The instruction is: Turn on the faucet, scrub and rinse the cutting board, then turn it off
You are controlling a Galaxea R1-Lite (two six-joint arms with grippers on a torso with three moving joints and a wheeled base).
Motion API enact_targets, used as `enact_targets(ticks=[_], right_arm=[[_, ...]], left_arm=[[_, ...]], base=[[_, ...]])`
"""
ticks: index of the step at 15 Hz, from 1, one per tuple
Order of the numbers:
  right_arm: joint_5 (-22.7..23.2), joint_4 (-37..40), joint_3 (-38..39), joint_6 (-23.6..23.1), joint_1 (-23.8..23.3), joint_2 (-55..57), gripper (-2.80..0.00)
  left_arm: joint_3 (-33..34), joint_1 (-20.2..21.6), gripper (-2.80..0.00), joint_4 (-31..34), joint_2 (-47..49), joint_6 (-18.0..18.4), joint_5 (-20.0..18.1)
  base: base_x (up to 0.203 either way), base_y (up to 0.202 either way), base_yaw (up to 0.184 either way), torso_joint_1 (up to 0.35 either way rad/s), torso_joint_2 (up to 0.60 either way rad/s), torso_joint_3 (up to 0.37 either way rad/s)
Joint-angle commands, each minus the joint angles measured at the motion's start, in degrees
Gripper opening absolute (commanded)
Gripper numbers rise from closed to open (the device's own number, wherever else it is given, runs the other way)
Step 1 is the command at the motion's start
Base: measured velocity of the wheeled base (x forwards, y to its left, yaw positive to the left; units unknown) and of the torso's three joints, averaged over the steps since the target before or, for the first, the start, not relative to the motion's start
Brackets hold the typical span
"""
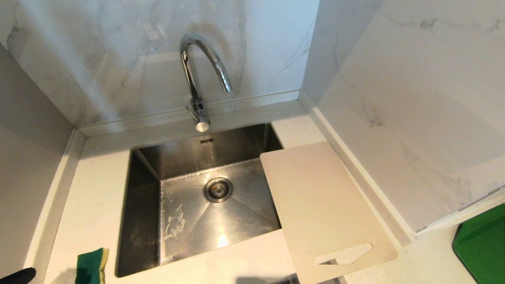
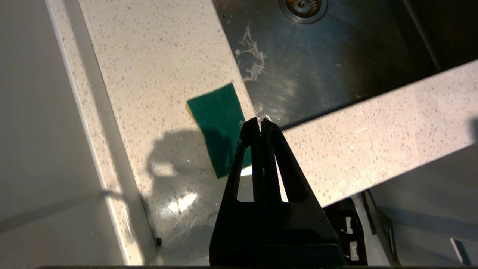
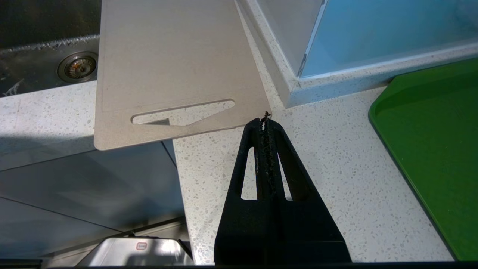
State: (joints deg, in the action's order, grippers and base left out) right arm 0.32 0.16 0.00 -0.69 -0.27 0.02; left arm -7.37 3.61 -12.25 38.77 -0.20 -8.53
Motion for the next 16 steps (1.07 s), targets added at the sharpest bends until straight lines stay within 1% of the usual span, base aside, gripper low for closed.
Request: enact_targets(ticks=[1, 3, 4, 5, 6, 7, 9, 10, 11, 12, 14, 16], right_arm=[[0.03, 0.02, 0.09, -0.01, 0.0, -0.11, -2.8], [0.03, 0.02, 0.09, -0.01, 0.0, -0.11, -2.8], [0.03, 0.02, 0.09, -0.01, 0.0, -0.11, -2.8], [0.03, 0.02, 0.09, -0.01, 0.0, -0.11, -2.8], [0.03, 0.02, 0.09, 0.07, 0.0, -0.11, -2.8], [0.03, 0.02, 0.09, 0.08, 0.0, -0.11, -2.8], [-0.06, 0.02, 0.09, 0.16, 0.0, -0.05, -2.8], [-0.06, 0.02, 0.09, 0.16, 0.0, -0.05, -2.8], [-0.06, 0.02, 0.09, 0.16, 0.0, -0.1, -2.8], [-0.06, 0.02, 0.07, 0.18, 0.0, -0.02, -2.8], [-0.06, 0.02, 0.09, 0.25, 0.0, -0.05, -2.8], [-0.06, 0.02, 0.09, 0.25, 0.0, -0.02, -2.8]], left_arm=[[3.46, -0.05, -2.8, 0.93, -9.47, -0.07, 0.33], [4.57, -0.02, -2.8, 3.93, -16.51, 0.22, 2.73], [5.07, -0.03, -2.8, 5.32, -19.94, 1.04, 4.05], [6.44, -0.11, -2.8, 7.06, -22.67, 2.79, 5.77], [7.29, -0.23, -2.8, 8.65, -23.47, 2.62, 8.33], [7.46, -0.27, -2.8, 9.57, -23.39, 1.47, 8.67], [7.46, -0.27, -2.8, 8.26, -23.39, 1.91, 8.87], [7.42, -0.27, -2.8, 7.93, -23.34, 4.1, 8.43], [7.45, -0.53, -2.8, 9.02, -23.65, 7.4, 7.58], [7.36, -1.4, -2.8, 12.3, -25.1, 8.65, 6.73], [6.39, -3.73, -2.8, 15.79, -29.89, 8.78, 6.04], [6.15, -4.05, -2.8, 16.39, -33.09, 8.32, 5.95]], base=[[0.0, 0.0, 0.0, 0.0, 0.0, 0.0], [0.0, 0.0, 0.0, 0.0, 0.0, 0.0], [0.0, 0.0, 0.0, 0.0, 0.0, 0.0], [0.0, 0.0, 0.0, 0.0, 0.0, 0.0], [0.0, 0.0, 0.0, 0.0, 0.0, 0.0], [0.0, 0.0, 0.0, 0.0, 0.0, 0.0], [0.0, 0.0, 0.0, 0.0, 0.0, 0.0], [0.0, 0.0, 0.0, 0.0, 0.0, 0.0], [0.0, 0.0, 0.0, 0.0, 0.0, 0.0], [0.0, 0.0, 0.0, 0.0, 0.0, 0.0], [0.0, 0.0, 0.0, 0.0, 0.0, 0.0], [0.0, 0.0, 0.0, 0.0, 0.0, 0.0]])
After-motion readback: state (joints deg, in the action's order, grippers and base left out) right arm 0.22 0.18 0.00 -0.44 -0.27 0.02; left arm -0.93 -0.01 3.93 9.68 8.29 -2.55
